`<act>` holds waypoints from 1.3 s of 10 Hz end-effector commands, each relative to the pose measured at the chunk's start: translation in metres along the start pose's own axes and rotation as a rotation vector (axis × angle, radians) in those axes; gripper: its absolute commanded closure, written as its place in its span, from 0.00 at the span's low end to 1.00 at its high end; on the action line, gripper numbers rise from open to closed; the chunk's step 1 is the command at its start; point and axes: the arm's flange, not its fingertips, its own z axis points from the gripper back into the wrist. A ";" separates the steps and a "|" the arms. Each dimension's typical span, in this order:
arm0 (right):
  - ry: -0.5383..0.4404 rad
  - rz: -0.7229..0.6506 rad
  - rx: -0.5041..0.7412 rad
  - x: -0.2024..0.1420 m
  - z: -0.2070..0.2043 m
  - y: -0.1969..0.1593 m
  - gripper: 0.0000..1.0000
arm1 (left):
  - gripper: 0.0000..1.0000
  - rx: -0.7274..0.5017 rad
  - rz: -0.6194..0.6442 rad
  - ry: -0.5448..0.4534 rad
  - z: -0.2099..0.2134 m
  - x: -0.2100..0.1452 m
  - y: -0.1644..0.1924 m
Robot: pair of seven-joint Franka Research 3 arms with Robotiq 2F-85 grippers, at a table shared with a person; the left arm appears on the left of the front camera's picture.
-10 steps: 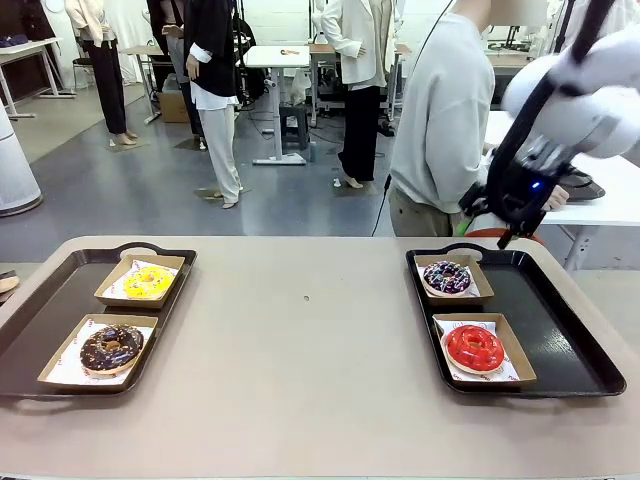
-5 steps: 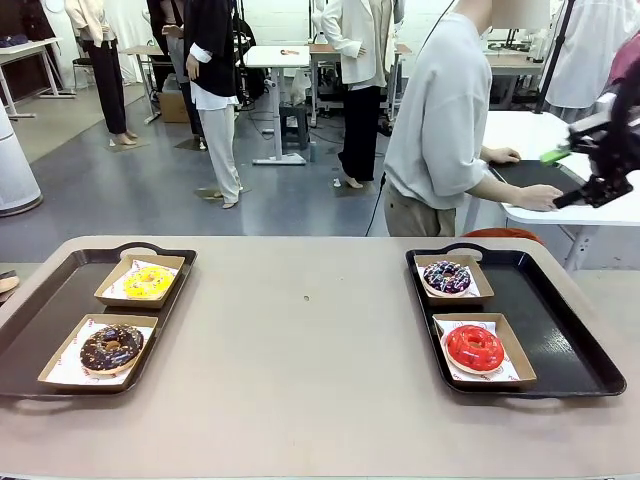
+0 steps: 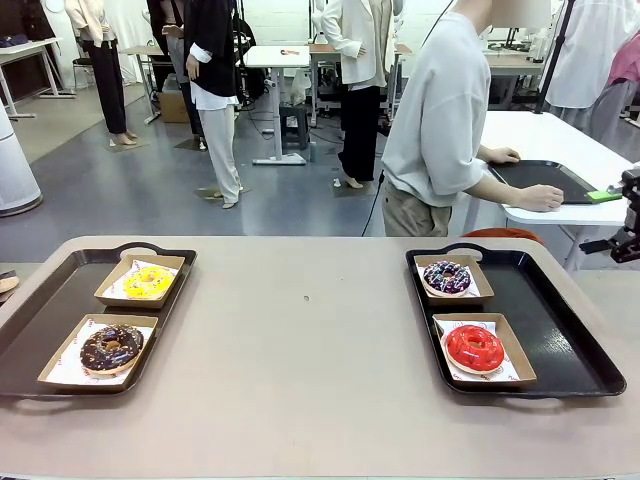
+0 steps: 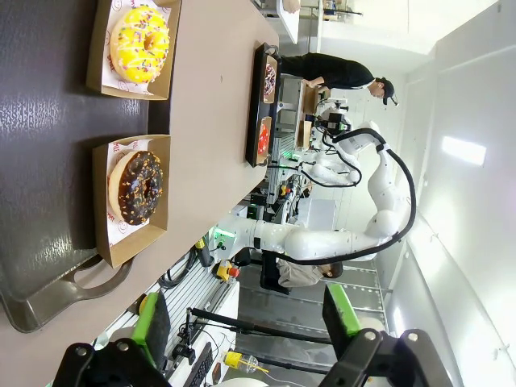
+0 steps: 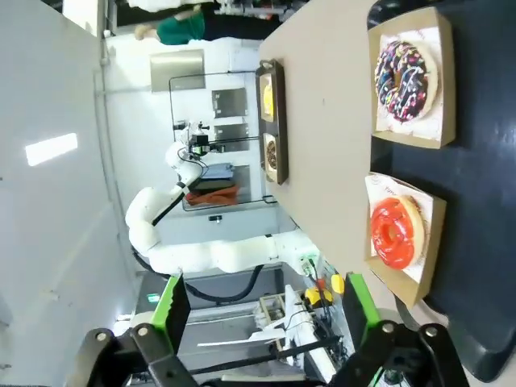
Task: Individually package the donuts and arrange them on the tray.
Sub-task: Place the picked Paper togo box on the Handle tray.
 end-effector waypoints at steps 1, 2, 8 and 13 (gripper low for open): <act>-0.028 -0.001 0.053 0.005 0.011 -0.003 0.00 | 0.00 0.006 -0.003 -0.006 -0.001 -0.002 -0.001; -0.042 -0.022 0.067 0.009 0.015 -0.014 0.00 | 0.00 0.006 -0.003 -0.006 -0.001 -0.002 -0.001; -0.049 -0.036 0.050 0.005 0.014 -0.024 0.00 | 0.00 0.006 -0.003 -0.006 -0.001 -0.002 -0.001; -0.049 -0.036 0.050 0.005 0.014 -0.024 0.00 | 0.00 0.006 -0.003 -0.006 -0.001 -0.002 -0.001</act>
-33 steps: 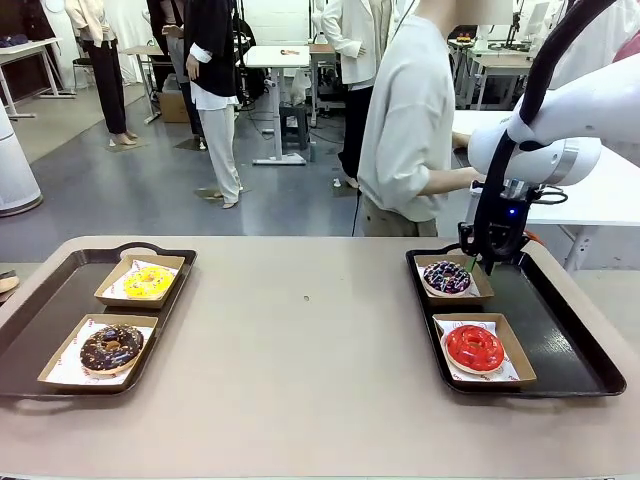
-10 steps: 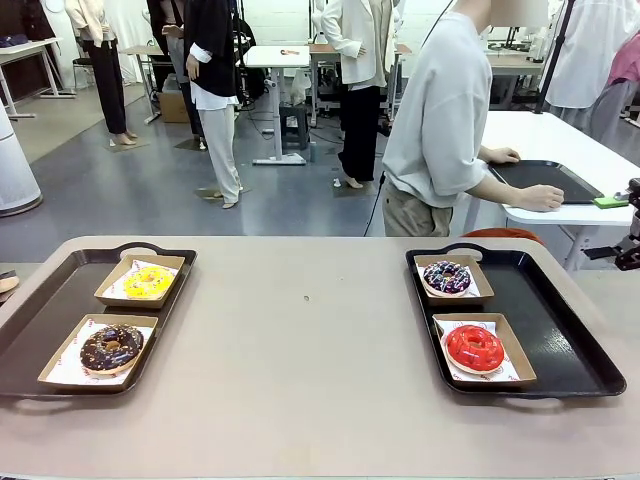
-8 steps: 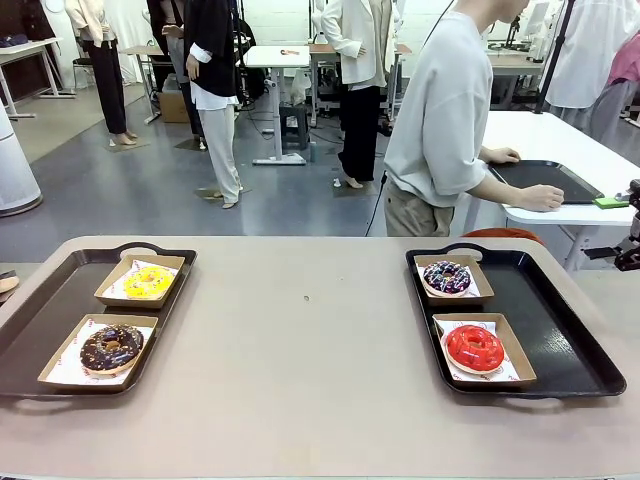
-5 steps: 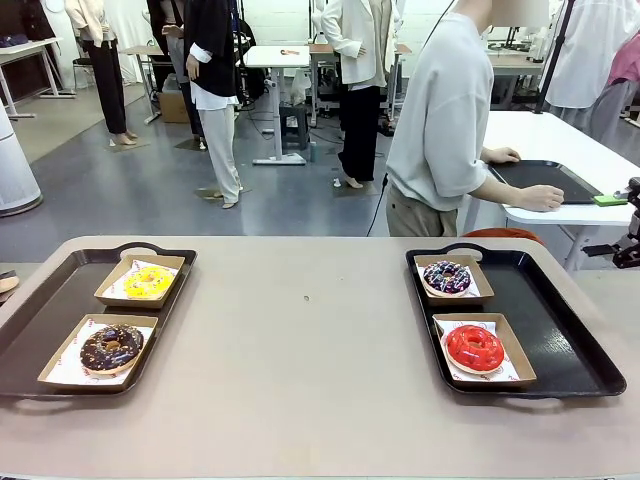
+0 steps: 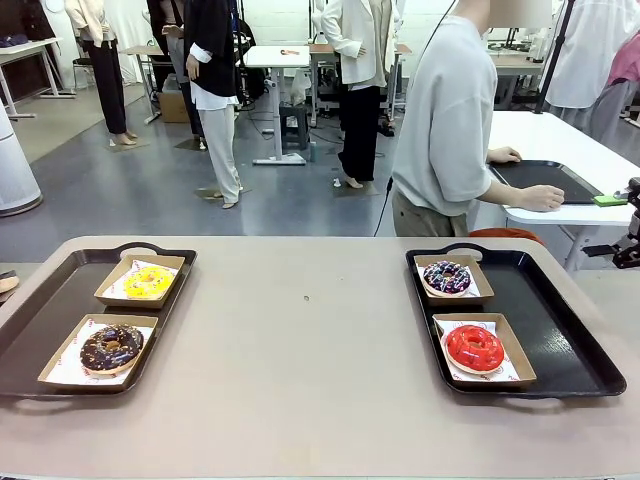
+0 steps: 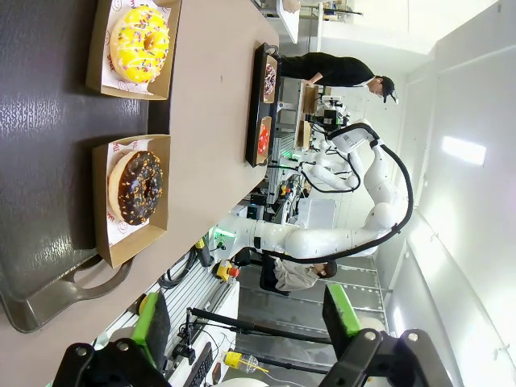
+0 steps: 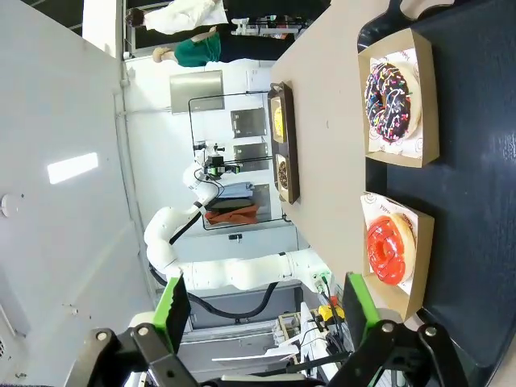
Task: Individually package the donuts and arrange them on the tray.
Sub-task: Place the picked Paper togo box on the Handle tray.
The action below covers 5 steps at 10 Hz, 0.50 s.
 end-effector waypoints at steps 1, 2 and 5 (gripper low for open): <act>0.011 -0.008 -0.004 -0.004 0.000 -0.001 0.00 | 0.00 0.006 -0.002 -0.006 0.000 -0.002 -0.001; 0.011 -0.008 -0.004 -0.004 0.000 -0.001 0.00 | 0.00 0.006 -0.002 -0.006 0.000 -0.002 -0.001; 0.011 -0.008 -0.004 -0.004 0.000 -0.001 0.00 | 0.00 0.006 -0.002 -0.006 0.000 -0.002 -0.001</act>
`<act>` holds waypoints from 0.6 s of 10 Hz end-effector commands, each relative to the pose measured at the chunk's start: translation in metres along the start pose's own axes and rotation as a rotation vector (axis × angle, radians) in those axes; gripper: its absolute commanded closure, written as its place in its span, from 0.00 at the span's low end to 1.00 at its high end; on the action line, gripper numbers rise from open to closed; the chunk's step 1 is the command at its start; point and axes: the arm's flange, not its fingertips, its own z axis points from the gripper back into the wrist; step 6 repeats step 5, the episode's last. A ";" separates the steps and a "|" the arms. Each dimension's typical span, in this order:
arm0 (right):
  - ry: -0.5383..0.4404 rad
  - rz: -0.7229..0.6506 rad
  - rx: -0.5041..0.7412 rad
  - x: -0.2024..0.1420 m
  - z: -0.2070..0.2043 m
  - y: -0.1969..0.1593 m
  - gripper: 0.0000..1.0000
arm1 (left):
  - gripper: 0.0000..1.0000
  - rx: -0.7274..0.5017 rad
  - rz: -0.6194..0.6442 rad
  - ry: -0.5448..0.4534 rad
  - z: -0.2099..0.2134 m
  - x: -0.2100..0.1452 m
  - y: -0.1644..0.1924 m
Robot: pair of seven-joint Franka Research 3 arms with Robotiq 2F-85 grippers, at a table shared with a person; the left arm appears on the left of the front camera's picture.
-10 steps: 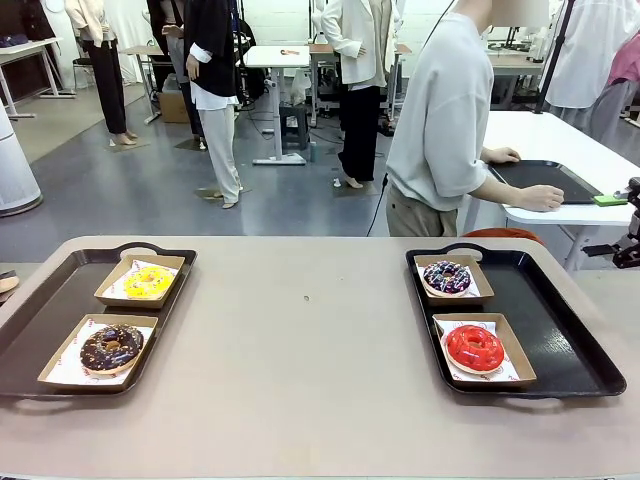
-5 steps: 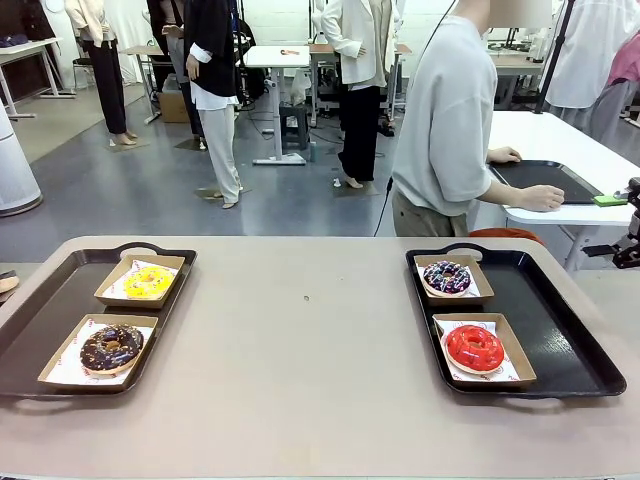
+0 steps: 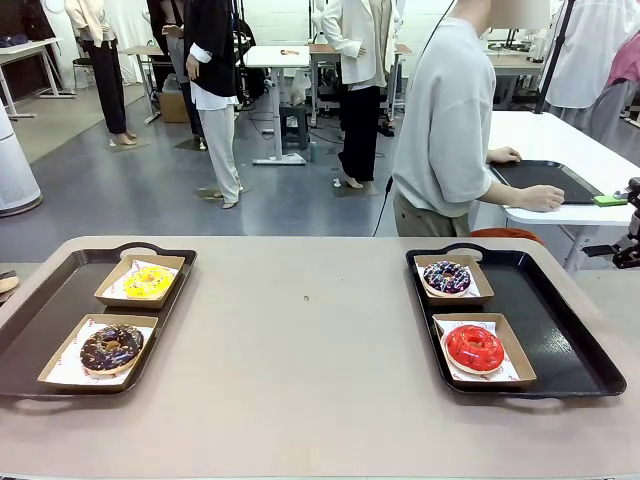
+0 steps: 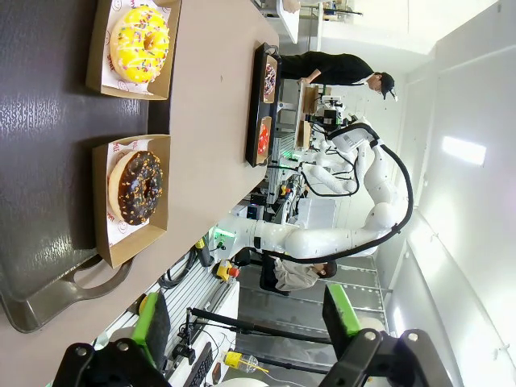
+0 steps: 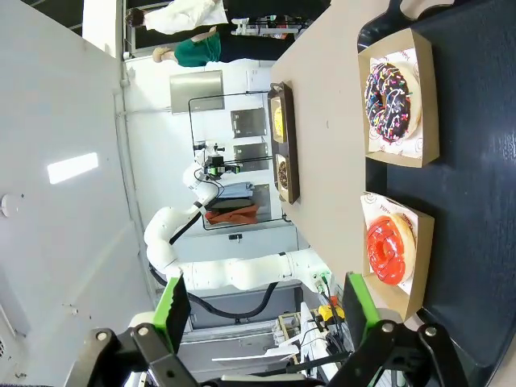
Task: Individually package the donuts and arrange them on the tray.
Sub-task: Place the picked Paper togo box on the Handle tray.
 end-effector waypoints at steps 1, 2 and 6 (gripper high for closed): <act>0.011 -0.008 -0.004 -0.004 0.000 -0.001 0.00 | 0.00 0.006 -0.002 -0.006 0.000 -0.002 -0.001; 0.011 -0.008 -0.004 -0.004 0.000 -0.001 0.00 | 0.00 0.006 -0.002 -0.006 0.000 -0.002 -0.001; 0.011 -0.008 -0.004 -0.004 0.000 -0.001 0.00 | 0.00 0.006 -0.002 -0.006 0.000 -0.002 -0.001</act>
